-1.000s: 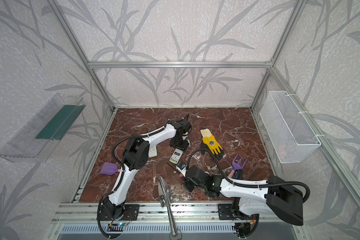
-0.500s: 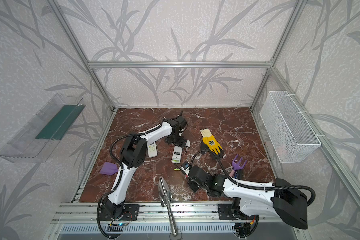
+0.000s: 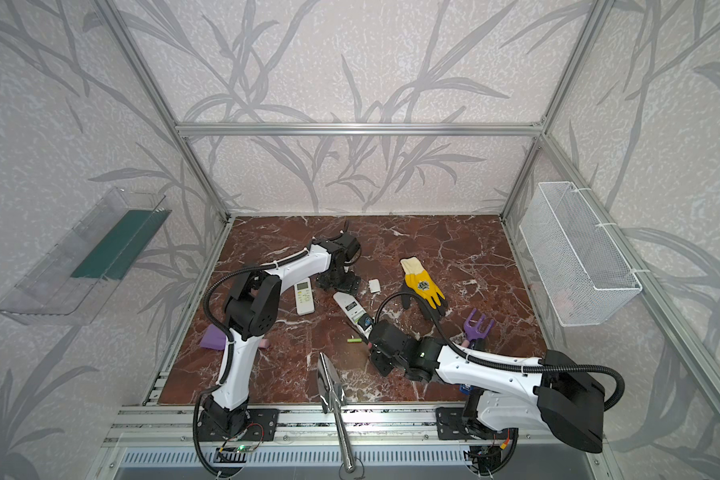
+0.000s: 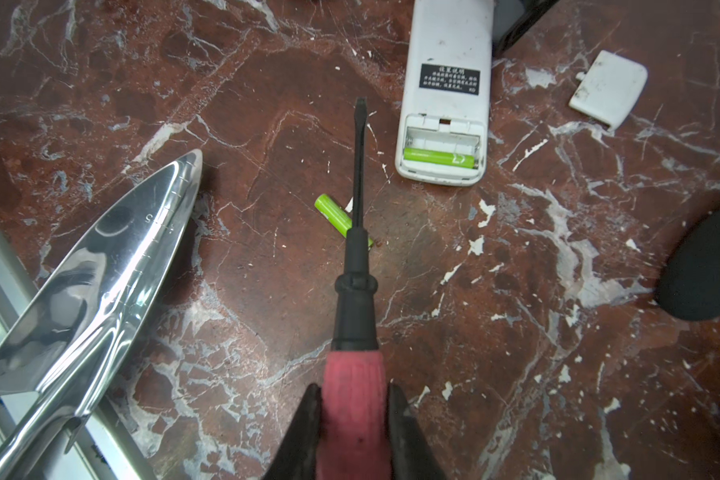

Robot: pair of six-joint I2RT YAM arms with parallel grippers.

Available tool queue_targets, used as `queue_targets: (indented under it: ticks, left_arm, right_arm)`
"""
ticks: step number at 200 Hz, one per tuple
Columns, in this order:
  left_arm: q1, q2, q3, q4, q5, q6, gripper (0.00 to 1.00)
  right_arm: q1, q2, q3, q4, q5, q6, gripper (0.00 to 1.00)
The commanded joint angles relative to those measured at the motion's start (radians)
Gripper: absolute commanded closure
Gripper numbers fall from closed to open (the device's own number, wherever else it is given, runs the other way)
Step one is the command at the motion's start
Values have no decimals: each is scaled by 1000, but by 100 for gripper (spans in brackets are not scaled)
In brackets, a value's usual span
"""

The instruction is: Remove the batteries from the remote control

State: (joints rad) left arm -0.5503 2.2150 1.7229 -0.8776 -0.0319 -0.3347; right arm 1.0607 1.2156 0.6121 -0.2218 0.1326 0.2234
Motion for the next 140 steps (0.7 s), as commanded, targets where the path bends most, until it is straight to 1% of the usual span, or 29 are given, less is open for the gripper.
queue_targets:
  ticks: [1,22,24,28,66,128,140]
  left_arm:
    - [4,18,-80,-78,-86,-10,3]
    - [4,-9,-115,-72,-78,-7,5]
    - [4,-12,-119,-72,-77,-7,5]
    - [4,-17,-125,-71,-77,-6,6]
    - [3,-45,-164,-66,-61,3,11]
    - [-14,-77,-215,-53,-35,-1,19]
    - [-22,-84,-228,-47,-29,-4,22]
  right_arm:
    - [-20,27,41,-64,-25,-3,100]
    - [-30,52,49,-72,-32,13,100]
    - [-53,53,50,-72,-33,14,100]
    - [-65,59,51,-72,-34,16,100]
    - [-112,95,59,-68,-54,20,100]
    - [-171,122,70,-74,-39,31,100]
    - [-183,123,71,-71,-32,35,100]
